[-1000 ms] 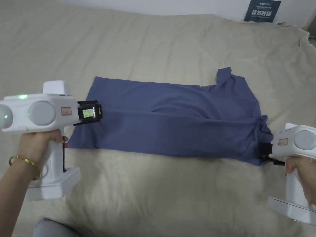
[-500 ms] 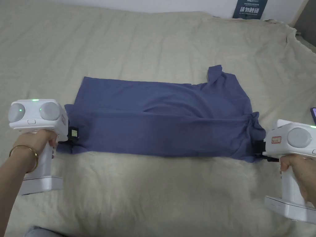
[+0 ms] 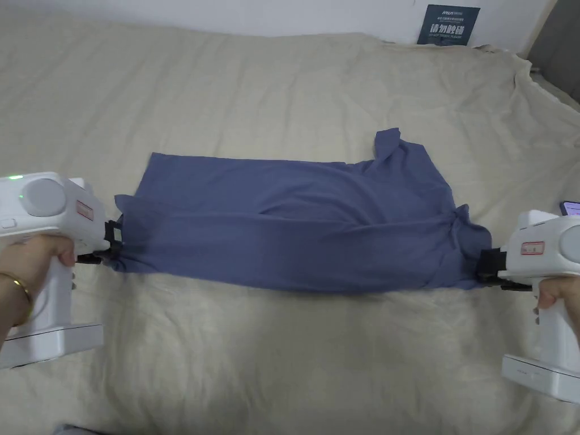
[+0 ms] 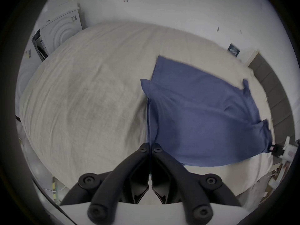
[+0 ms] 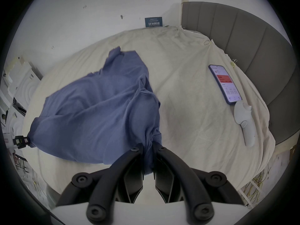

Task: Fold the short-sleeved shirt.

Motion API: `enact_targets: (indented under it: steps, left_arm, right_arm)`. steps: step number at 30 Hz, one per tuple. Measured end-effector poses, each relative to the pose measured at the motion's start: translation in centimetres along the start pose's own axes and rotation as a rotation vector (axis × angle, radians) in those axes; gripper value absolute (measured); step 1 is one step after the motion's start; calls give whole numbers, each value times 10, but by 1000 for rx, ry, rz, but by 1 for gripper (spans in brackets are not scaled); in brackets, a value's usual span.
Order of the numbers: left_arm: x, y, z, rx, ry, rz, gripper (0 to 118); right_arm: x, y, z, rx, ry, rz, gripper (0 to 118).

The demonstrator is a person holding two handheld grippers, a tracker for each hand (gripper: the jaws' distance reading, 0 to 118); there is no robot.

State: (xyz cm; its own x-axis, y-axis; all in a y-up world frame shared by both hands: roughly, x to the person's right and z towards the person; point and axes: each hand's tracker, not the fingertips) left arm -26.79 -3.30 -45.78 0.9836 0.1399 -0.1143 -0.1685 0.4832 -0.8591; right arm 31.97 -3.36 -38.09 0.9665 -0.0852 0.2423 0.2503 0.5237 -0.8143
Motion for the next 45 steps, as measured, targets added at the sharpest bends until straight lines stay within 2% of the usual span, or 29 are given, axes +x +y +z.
enact_targets:
  steps: [1, 5, 10, 13, 16, 20, 22, 23, 24, 25, 26, 27, 28, 33, 36, 38, 41, 45]
  left_arm:
    - [-7, 3, 10, 29, -24, 24, 0]
    - [-23, -10, 42, 66, -8, -22, 0]
    - [-52, -63, 63, 57, -80, 44, 0]
    - [-57, -102, 54, 15, -39, 44, 0]
    - [-63, -137, 36, -29, 23, 51, 0]
    - [-62, -160, 25, -37, 16, 85, 0]
    - [-58, -162, 24, -36, 32, 65, 2]
    - [-55, -162, 24, -41, 36, 54, 14]
    - [-53, -160, 26, -44, 50, 38, 28]
    - [-52, -155, 31, -44, 67, 23, 62]
    - [-53, -151, 35, -41, 80, 11, 87]
    - [-54, -145, 41, -29, 80, 3, 107]
    - [-54, -140, 46, -15, 89, 0, 118]
    - [-46, -88, 99, 179, 118, -28, 118]
    - [-27, -71, 123, 315, 129, -52, 118]
    - [-12, -65, 135, 446, 134, -66, 118]
    - [15, -76, 144, 706, 113, -97, 117]
    - [42, -97, 141, 800, 45, -135, 112]
  right_arm:
    - [4, 0, 10, 10, 12, -3, 9]
    - [20, -11, 44, 25, 64, -10, 8]
    - [29, -57, 78, 26, 84, 20, 8]
    - [30, -88, 79, -9, 59, 34, 8]
    - [34, -115, 58, -74, -21, 68, 9]
    - [40, -136, 37, -103, -10, -2, 8]
    - [40, -137, 32, -106, -12, -4, 9]
    - [41, -137, 32, -101, -11, -4, 12]
    - [41, -135, 34, -91, -10, -6, 23]
    - [43, -132, 37, -88, -19, -9, 54]
    - [45, -128, 42, -86, -32, -7, 84]
    - [47, -123, 48, -80, -39, -2, 103]
    - [49, -118, 54, -73, -52, 1, 108]
    - [43, -74, 112, 144, -131, 85, 108]
    - [30, -60, 141, 307, -137, 114, 107]
    - [16, -59, 158, 455, -124, 108, 107]
    - [0, -67, 169, 660, -50, 96, 108]
    - [-22, -85, 168, 796, 14, 119, 108]
